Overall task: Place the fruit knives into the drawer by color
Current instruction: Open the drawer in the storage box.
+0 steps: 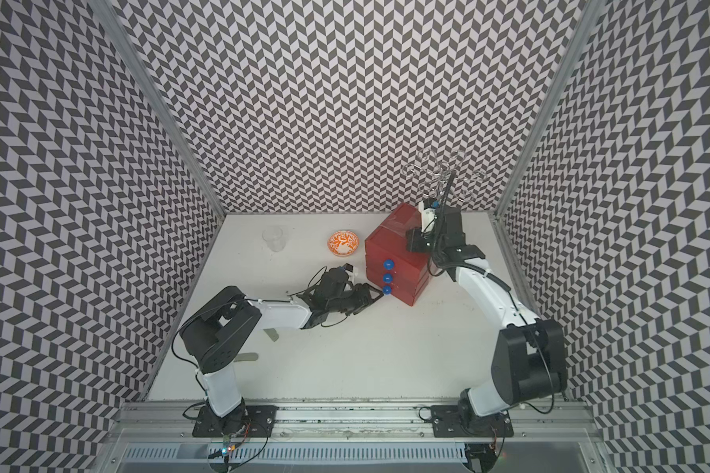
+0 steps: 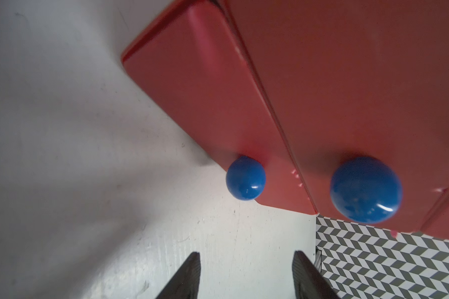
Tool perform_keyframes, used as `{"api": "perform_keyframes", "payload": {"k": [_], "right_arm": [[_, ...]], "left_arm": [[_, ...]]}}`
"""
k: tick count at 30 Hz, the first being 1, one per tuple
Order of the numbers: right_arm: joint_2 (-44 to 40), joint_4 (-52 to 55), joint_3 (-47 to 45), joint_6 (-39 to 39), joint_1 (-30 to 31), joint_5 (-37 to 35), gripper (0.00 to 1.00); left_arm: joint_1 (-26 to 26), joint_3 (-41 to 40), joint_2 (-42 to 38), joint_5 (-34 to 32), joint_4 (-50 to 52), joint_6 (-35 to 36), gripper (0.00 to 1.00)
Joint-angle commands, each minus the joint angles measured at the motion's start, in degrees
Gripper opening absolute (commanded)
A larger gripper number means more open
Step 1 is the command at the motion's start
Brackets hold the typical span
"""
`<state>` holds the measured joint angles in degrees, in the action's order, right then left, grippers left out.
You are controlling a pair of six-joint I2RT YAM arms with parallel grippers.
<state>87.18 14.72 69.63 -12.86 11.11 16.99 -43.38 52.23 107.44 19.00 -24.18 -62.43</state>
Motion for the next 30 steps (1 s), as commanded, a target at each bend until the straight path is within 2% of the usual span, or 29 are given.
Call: {"api": "perform_keyframes", "payload": {"k": [1, 11, 15, 30], "right_arm": [[3.53, 16.13, -4.59, 0.45, -0.38, -3.55, 0.01], [3.71, 15.86, -4.92, 0.39, -0.35, -3.48, 0.01], [3.69, 15.85, -5.03, 0.47, -0.39, -3.6, 0.01], [3.49, 15.6, -5.49, 0.43, -0.39, -3.55, 0.01]], "left_arm": [[-0.17, 1.88, 1.38, 0.88, -4.22, 0.09, 0.59], [0.47, 5.02, 6.57, 1.78, -7.01, -1.41, 0.54], [0.76, 5.86, 7.68, 1.87, -7.28, -1.8, 0.48], [1.91, 8.39, 10.59, 3.54, -9.84, -2.97, 0.43]]}}
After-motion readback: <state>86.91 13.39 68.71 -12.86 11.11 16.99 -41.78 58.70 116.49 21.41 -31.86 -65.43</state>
